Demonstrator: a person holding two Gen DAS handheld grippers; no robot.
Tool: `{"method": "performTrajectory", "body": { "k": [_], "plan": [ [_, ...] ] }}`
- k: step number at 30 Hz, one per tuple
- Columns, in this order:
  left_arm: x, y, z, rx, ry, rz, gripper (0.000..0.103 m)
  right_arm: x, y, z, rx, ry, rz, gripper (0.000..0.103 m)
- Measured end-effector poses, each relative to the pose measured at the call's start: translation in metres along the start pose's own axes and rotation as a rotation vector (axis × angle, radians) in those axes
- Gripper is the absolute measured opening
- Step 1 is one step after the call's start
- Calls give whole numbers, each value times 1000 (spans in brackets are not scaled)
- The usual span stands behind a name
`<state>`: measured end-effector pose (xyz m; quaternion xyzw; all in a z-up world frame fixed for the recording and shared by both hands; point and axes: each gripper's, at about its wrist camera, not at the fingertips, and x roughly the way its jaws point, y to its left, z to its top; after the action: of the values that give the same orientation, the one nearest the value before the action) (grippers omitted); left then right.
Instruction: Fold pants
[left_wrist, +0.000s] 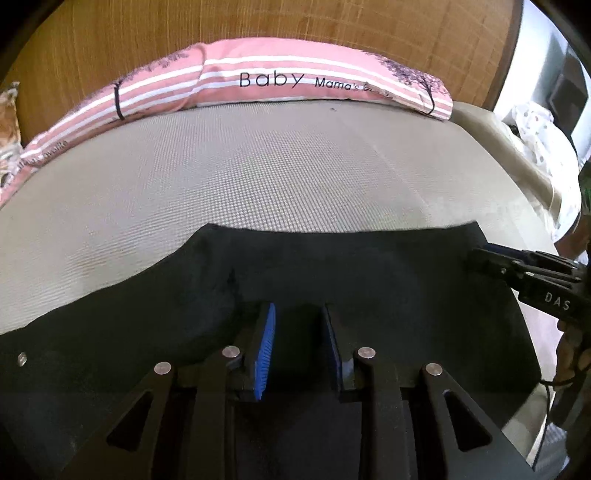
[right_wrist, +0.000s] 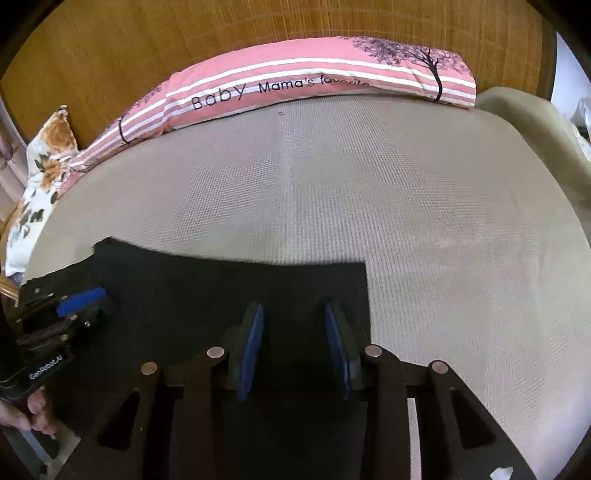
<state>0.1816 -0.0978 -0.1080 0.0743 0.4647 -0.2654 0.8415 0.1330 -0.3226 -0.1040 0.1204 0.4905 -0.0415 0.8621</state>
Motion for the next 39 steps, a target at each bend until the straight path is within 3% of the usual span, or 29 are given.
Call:
{"method": "performTrajectory", "body": {
  "k": [2,3,8,12,21,30,39],
  "plan": [
    [-10,-2,-10,14,0,-2,44,-6,1,-13,-3,8,10,32],
    [-18,-4,-19,27,1,10,45,-9,2,-20,-6,13,13,32],
    [-31,-8,-52,53,53,56,45,-23,7,-55,-9,28,22,34],
    [-44,-9,-73,61,38,83,46,-34,12,-76,11,39,47,35],
    [-62,-4,-85,20,31,118,48,-39,41,-96,-44,47,55,43],
    [-125,62,-101,-212,-48,123,53,-31,96,-103,-144,91,146,43],
    [-178,172,-161,-635,-130,107,55,-17,164,-104,-261,148,274,44]
  ]
}}
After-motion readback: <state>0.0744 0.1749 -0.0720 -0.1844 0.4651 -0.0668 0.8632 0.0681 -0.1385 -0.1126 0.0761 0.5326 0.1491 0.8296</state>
